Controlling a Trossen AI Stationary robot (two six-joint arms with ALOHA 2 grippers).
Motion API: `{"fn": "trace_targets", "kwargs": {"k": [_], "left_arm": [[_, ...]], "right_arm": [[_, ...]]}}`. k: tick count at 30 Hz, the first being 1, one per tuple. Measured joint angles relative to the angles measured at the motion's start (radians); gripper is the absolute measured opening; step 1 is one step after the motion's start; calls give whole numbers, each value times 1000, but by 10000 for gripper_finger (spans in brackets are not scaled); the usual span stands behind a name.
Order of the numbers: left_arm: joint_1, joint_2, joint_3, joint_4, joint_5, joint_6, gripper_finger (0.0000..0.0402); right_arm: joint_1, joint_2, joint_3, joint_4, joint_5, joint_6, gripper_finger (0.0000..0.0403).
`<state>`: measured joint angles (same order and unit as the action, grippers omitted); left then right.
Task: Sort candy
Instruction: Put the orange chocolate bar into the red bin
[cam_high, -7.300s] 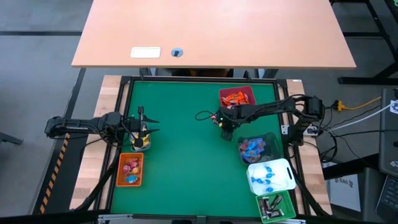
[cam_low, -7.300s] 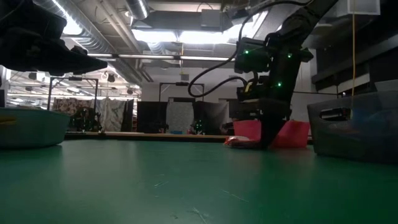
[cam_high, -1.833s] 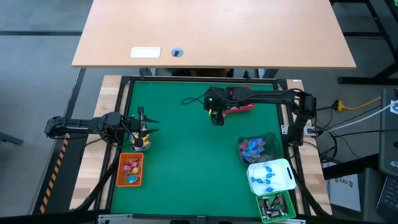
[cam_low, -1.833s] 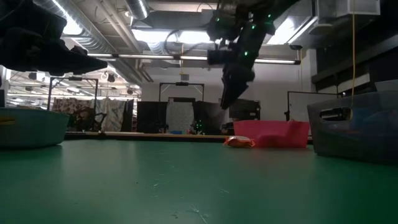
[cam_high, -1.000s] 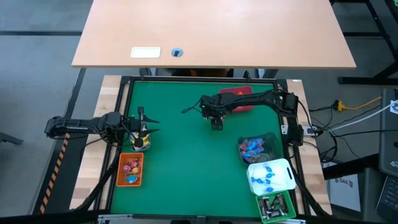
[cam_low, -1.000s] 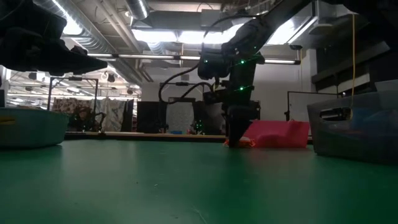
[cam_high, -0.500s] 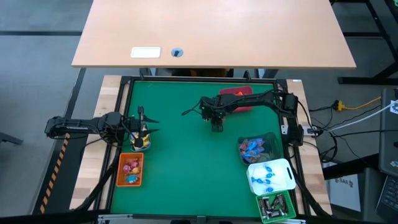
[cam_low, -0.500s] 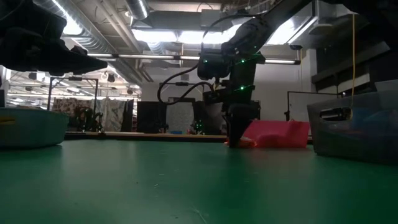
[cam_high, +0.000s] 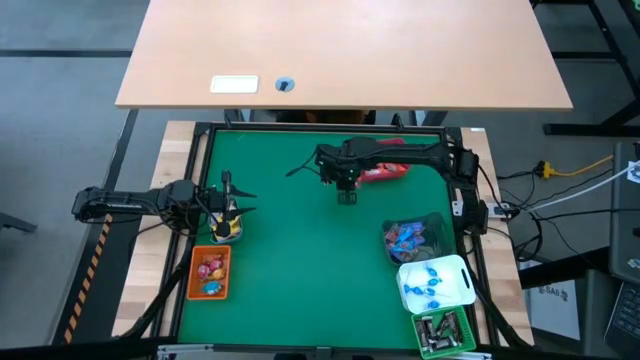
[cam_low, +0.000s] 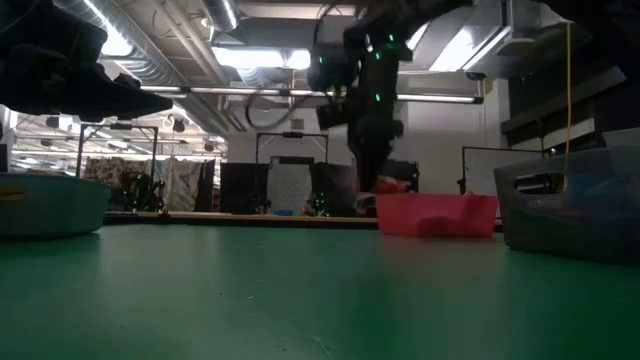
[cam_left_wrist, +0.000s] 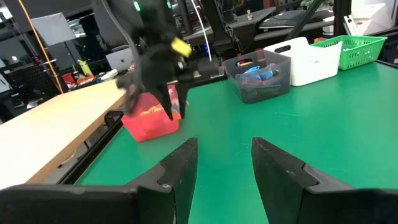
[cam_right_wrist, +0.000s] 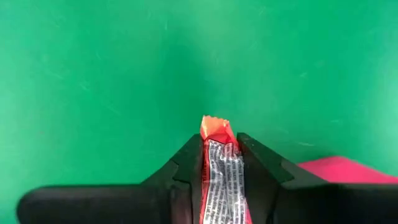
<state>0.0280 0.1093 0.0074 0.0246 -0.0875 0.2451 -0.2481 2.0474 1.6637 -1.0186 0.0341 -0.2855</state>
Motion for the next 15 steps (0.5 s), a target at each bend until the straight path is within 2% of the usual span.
{"fn": "trace_targets", "kwargs": {"k": [5, 10, 15], "left_arm": [[0, 0, 0, 0, 0, 0, 141], [0, 0, 0, 0, 0, 0, 141], [0, 0, 0, 0, 0, 0, 141]], "right_arm": [[0, -1, 158, -124, 31, 0, 85], [-2, -1, 279, -268, 187, -12, 85], [-8, -2, 314, -393, 333, -14, 85]]}}
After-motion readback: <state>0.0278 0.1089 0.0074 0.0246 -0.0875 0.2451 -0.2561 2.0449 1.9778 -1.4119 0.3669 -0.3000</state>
